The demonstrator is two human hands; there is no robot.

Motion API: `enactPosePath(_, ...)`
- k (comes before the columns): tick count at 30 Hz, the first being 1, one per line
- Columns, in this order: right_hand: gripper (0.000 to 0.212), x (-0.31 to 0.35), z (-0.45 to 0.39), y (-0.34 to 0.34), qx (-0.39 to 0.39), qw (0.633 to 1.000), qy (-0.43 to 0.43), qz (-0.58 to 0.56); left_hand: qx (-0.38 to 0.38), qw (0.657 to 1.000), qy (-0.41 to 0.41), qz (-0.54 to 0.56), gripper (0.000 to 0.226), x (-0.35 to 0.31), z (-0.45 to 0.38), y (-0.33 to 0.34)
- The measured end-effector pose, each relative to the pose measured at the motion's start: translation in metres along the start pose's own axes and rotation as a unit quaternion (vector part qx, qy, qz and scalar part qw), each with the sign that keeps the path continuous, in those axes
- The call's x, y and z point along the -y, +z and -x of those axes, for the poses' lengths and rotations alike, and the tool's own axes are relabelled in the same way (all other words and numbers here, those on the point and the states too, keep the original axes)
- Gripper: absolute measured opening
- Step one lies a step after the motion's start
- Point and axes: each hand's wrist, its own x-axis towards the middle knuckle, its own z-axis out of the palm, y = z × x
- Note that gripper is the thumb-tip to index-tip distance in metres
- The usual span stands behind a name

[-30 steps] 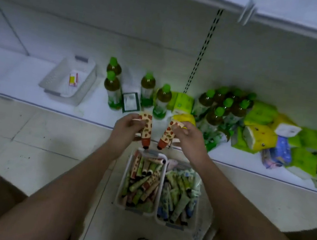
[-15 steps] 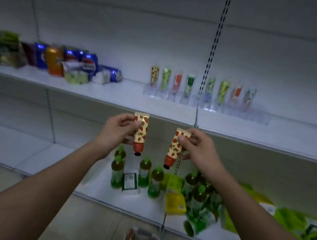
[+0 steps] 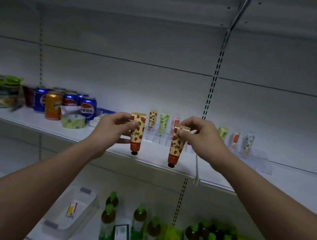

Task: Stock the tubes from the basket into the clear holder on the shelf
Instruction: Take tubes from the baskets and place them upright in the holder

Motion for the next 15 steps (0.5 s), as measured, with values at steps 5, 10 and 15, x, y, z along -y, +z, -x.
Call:
enactPosePath(5,0.006,-0.020,-0.064,0.026,0.017,0.999,0.022,0.033,-0.003,1.000,0.000,0.011,0.024,0.038,-0.058,-0.011)
enactPosePath(10,0.008,-0.039,-0.121,0.049,0.014,0.997,0.033,0.073,0.002,1.000,0.003,0.016,0.019,0.070,-0.112,-0.017)
enactPosePath(15,0.009,-0.051,-0.166,0.065,-0.029,0.996,0.042,0.074,-0.026,0.998,0.011,0.055,0.012,0.087,-0.166,-0.012)
